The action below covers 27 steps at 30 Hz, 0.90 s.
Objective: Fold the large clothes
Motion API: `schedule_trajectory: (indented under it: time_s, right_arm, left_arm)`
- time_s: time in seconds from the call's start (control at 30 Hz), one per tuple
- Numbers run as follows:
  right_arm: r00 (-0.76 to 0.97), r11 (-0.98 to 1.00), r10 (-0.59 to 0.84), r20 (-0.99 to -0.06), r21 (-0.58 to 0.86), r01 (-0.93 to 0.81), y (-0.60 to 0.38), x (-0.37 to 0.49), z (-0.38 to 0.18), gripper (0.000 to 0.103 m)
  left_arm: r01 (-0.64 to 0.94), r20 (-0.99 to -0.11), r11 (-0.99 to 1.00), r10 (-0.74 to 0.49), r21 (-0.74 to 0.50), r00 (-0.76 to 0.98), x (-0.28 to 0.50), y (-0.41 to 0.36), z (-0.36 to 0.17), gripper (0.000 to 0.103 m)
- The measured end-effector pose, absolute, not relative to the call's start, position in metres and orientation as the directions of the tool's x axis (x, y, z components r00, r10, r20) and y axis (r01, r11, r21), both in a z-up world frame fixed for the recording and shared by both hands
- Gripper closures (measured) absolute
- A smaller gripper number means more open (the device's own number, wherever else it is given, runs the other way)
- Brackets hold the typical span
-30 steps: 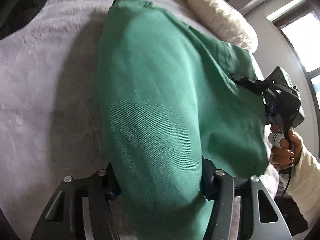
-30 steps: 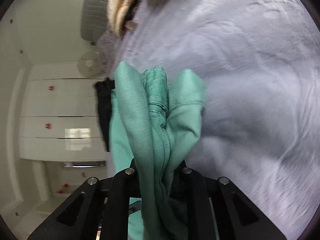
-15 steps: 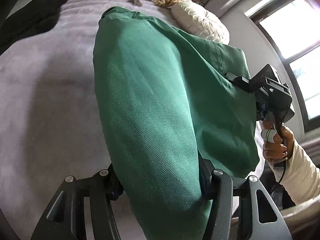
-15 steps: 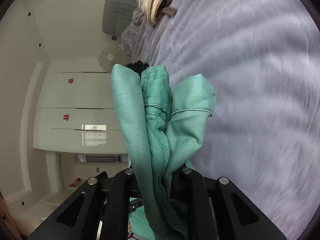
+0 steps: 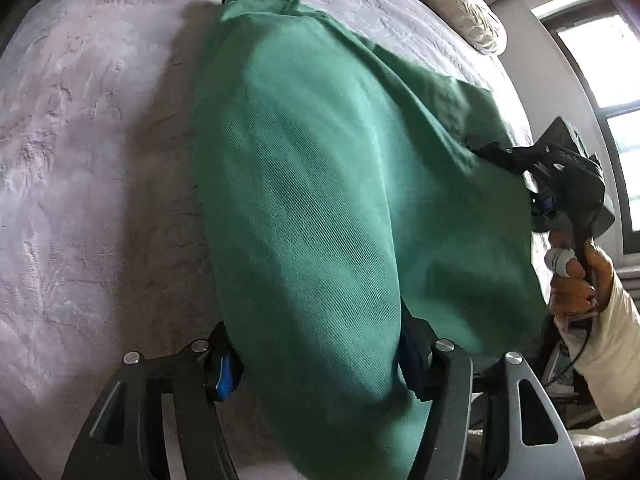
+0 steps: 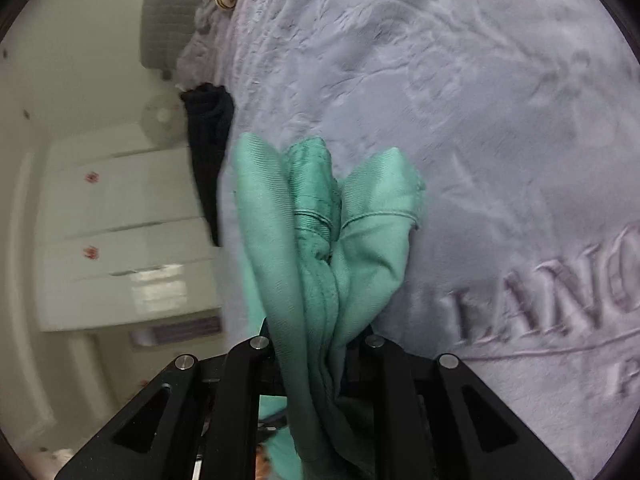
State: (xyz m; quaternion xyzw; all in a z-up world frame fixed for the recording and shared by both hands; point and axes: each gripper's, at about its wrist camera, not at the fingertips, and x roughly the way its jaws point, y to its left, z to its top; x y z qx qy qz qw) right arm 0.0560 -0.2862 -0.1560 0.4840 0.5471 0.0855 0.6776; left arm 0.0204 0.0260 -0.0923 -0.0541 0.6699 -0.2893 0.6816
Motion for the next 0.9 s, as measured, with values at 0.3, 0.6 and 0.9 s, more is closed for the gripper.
schedule_trajectory:
  time_s: [0.3, 0.6, 0.9]
  right_arm:
    - [0.341, 0.841, 0.341, -0.876, 0.446, 0.306, -0.27, 0.058, -0.079, 0.069]
    - [0.223, 0.929, 0.187, -0.957, 0.246, 0.276, -0.261, 0.062, -0.129, 0.103]
    - [0.19, 0.921, 0.184, -0.964, 0.236, 0.309, -0.268, 0.052, -0.112, 0.103]
  left_arm:
    - [0.458, -0.898, 0.817, -0.432, -0.349, 0.086, 0.008, 0.043, -0.024, 0.039]
    - [0.516, -0.946, 0.824, -0.317, -0.236, 0.073, -0.034, 0.022, -0.067, 0.039]
    - [0.415, -0.961, 0.883, -0.269, -0.22, 0.064, -0.037, 0.038, -0.074, 0.023]
